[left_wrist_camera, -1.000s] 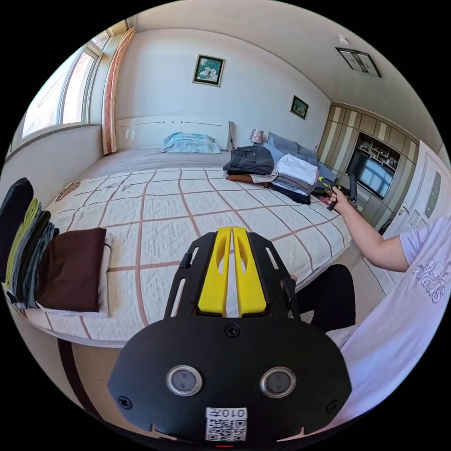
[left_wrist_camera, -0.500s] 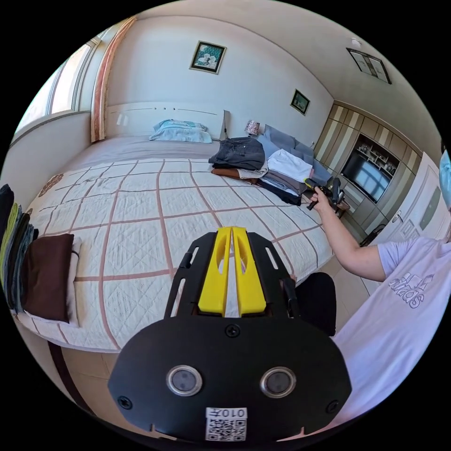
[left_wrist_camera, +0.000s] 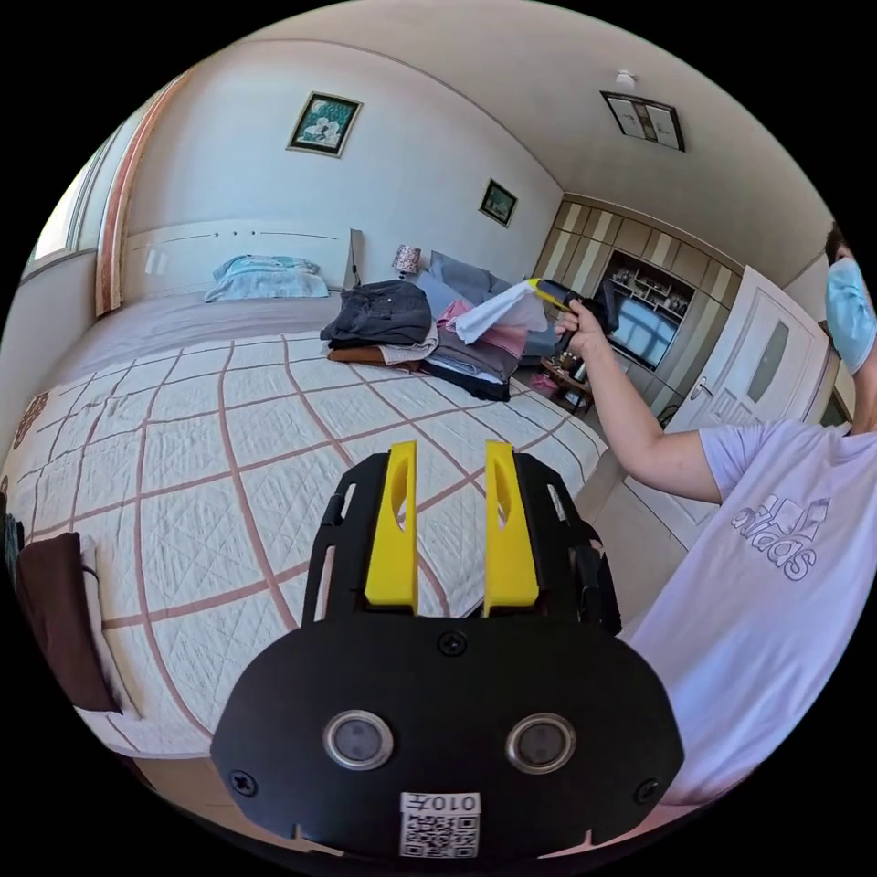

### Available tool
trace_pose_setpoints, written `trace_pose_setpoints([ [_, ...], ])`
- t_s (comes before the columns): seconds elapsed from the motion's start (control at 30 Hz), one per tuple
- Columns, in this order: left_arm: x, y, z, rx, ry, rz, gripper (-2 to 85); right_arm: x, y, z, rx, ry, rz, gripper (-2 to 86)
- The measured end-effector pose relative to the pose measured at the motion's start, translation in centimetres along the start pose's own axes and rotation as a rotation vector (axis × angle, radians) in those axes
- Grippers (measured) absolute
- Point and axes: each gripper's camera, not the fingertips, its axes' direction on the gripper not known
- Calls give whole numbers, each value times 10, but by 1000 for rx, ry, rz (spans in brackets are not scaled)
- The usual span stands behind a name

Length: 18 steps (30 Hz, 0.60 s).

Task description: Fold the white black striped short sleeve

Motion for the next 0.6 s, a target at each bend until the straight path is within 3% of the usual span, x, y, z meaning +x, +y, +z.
trace_pose_setpoints([
  [0.13, -6, -5, -15, -14, 3, 91, 126, -83, 6, -5, -136, -27, -149, 16],
  [0.23, -20, -3, -26, -13, 53, 97, 128, -135, 28, 26, -223, -226, -198, 16],
  [0.33, -40, -2, -48, 9, 79, 99, 123, -191, 52, 28, -149, -405, -232, 17],
  [0.5, -89, 17, -98, 83, 94, 39, 115, -248, 115, 11, -52, -433, -185, 21],
  [0.6, -124, 35, -119, 73, 74, -9, 111, -263, 177, 27, -180, -406, -256, 26],
])
